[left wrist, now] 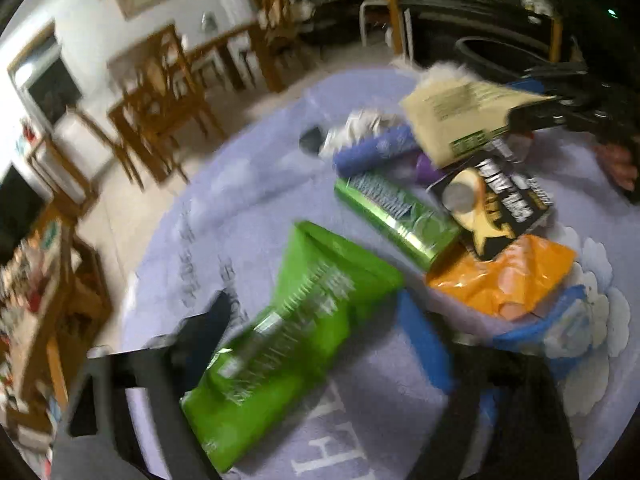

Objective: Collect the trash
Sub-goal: 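Grasp the green wrapper with the left gripper while the right grasps the beige bag, then carry the green wrapper and beige bag to the bin and release both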

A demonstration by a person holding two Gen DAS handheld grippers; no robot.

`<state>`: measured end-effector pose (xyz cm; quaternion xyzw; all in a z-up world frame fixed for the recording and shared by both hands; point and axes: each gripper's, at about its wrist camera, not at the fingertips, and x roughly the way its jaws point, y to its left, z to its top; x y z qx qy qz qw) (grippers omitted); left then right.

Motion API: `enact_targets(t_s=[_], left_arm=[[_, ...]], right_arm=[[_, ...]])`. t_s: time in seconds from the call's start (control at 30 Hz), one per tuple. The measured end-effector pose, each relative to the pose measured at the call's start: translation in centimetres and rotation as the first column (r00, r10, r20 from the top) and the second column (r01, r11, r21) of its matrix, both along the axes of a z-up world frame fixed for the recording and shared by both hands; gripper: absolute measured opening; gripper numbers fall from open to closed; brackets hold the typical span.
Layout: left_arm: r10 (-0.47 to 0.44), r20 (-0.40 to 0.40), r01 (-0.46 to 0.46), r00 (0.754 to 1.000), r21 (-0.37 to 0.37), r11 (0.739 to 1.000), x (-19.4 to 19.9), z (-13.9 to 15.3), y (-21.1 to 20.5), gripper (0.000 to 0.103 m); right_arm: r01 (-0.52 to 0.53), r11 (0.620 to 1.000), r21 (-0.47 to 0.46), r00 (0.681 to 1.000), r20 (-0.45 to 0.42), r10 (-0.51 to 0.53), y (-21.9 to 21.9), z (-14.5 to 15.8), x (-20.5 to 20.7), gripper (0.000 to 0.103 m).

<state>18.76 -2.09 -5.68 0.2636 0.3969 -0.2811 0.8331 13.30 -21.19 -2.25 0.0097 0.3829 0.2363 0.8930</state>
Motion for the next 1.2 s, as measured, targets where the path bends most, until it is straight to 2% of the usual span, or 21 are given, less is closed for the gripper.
enact_targets(t_s=[0.07,0.2,0.33,0.43,0.6,0.73,1.0,1.2], left_arm=[[0.055,-0.034,-0.056,0.998,-0.032,0.998,0.6,0.1,0.4,0.064],[0.108,-0.035,-0.109,0.994,-0.044,0.993,-0.1,0.1,0.5,0.057],[0.153,-0.041,-0.157,0.987,-0.124,0.98,-1.7,0.8,1.3,0.044],[0.219,-0.042,-0.223,0.975,-0.211,0.952,-3.0,2.2,2.1,0.044],[0.283,-0.021,-0.276,0.959,-0.303,0.912,-5.2,4.4,1.5,0.044],[0.285,-0.011,-0.268,0.958,-0.372,0.889,-6.9,6.2,0.2,0.044],[0.249,0.036,-0.208,0.968,-0.44,0.873,-8.5,8.0,-6.2,0.044],[0.203,0.042,-0.16,0.978,-0.473,0.866,-8.2,8.5,-12.3,0.044]], right_arm=[[-0.009,1.0,-0.004,1.0,0.002,0.009,0.3,0.0,0.1,0.046],[-0.015,1.0,0.021,1.0,0.001,0.015,0.3,0.1,-0.5,0.04],[-0.02,0.997,0.069,1.0,0.011,0.019,0.2,0.9,-1.4,0.037],[-0.029,0.993,0.113,0.999,0.028,0.026,-0.5,1.9,-2.4,0.035],[-0.027,0.984,0.174,0.998,0.062,0.017,-1.4,3.5,-4.1,0.035],[-0.019,0.972,0.233,0.996,0.085,-0.001,-3.3,4.7,-5.3,0.035],[0.033,0.955,0.296,0.99,0.118,-0.071,-8.9,6.4,-7.2,0.035],[0.136,0.931,0.338,0.972,0.136,-0.191,-15.5,6.5,-9.2,0.035]])
